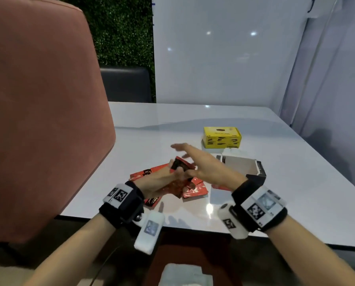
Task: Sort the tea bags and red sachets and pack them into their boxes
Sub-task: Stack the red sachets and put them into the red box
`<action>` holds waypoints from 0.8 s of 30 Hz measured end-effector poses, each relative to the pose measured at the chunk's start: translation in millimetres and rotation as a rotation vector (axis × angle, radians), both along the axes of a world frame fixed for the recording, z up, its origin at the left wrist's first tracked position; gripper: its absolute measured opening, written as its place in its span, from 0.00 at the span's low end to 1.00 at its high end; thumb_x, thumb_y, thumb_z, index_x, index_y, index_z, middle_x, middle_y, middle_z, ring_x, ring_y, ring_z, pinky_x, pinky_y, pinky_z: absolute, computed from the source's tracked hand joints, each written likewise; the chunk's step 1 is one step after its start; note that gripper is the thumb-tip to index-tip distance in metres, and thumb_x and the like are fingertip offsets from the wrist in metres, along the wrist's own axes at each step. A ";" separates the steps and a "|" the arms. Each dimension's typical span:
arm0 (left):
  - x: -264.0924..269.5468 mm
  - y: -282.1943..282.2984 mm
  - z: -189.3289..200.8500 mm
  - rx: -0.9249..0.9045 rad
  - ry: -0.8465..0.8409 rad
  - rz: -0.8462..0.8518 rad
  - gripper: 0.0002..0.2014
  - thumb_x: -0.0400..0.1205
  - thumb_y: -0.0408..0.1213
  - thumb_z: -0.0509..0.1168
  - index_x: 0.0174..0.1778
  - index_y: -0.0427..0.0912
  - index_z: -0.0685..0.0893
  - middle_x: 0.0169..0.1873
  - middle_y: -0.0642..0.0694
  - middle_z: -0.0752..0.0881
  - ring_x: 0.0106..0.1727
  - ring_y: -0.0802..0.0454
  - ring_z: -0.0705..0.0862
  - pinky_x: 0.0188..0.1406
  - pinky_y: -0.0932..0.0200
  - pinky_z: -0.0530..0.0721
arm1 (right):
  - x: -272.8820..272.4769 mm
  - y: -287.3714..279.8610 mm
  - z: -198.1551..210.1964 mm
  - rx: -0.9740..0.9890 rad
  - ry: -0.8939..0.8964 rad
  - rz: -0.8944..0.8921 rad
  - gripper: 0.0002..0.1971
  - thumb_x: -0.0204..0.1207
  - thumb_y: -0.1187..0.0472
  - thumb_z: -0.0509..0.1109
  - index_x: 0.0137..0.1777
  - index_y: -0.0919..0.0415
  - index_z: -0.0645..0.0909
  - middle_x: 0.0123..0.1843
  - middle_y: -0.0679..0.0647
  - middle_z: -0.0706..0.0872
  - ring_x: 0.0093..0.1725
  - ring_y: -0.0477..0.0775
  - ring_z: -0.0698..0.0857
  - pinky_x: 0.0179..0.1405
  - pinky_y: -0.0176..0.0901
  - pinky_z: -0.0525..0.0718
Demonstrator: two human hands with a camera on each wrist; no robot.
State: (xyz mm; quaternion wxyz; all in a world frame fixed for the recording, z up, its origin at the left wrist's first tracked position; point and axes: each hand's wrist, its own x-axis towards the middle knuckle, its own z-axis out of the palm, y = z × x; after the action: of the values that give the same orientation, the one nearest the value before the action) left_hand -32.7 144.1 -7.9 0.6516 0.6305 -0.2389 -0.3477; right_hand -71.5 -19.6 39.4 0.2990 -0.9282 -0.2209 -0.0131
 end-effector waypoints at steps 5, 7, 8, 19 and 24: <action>18.4 -46.4 19.2 0.072 -0.128 -0.035 0.85 0.41 0.63 0.81 0.75 0.44 0.21 0.50 0.38 0.88 0.33 0.57 0.87 0.30 0.66 0.83 | -3.4 -37.2 22.0 -0.076 -0.098 -0.115 0.07 0.74 0.65 0.73 0.50 0.55 0.82 0.33 0.38 0.76 0.35 0.42 0.77 0.37 0.38 0.71; 23.3 -66.8 26.4 0.086 -0.173 -0.048 0.83 0.43 0.64 0.80 0.74 0.48 0.19 0.49 0.43 0.88 0.38 0.58 0.87 0.34 0.65 0.83 | -3.2 -54.2 28.5 -0.085 -0.143 -0.164 0.11 0.73 0.68 0.72 0.54 0.62 0.84 0.35 0.44 0.81 0.41 0.52 0.80 0.40 0.43 0.75; 24.2 -77.0 30.8 0.102 -0.208 -0.054 0.81 0.44 0.66 0.79 0.76 0.49 0.22 0.53 0.44 0.85 0.43 0.58 0.86 0.39 0.64 0.83 | -2.2 -63.3 32.8 -0.115 -0.160 -0.186 0.12 0.72 0.68 0.72 0.56 0.62 0.84 0.39 0.50 0.86 0.45 0.56 0.82 0.42 0.48 0.77; 45.2 -132.3 12.8 0.717 -0.788 -0.114 0.45 0.75 0.36 0.72 0.83 0.43 0.50 0.79 0.39 0.63 0.78 0.44 0.64 0.72 0.57 0.64 | 10.9 -136.1 10.0 -0.811 -0.092 -0.246 0.16 0.80 0.57 0.64 0.67 0.50 0.78 0.55 0.53 0.81 0.57 0.57 0.83 0.43 0.41 0.73; 50.0 -136.4 4.4 0.727 -0.766 -0.085 0.48 0.73 0.39 0.75 0.82 0.41 0.50 0.76 0.37 0.69 0.74 0.41 0.70 0.71 0.53 0.71 | 26.7 -127.4 -17.7 -0.835 0.008 -0.089 0.16 0.80 0.59 0.62 0.67 0.50 0.77 0.59 0.56 0.80 0.57 0.60 0.82 0.55 0.47 0.79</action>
State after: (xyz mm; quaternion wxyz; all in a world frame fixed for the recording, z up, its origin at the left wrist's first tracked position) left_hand 17.3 7.7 -3.4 0.2423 0.8872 -0.3495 -0.1789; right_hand -44.8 -147.0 21.7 -0.1030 -0.9783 -0.1659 0.0685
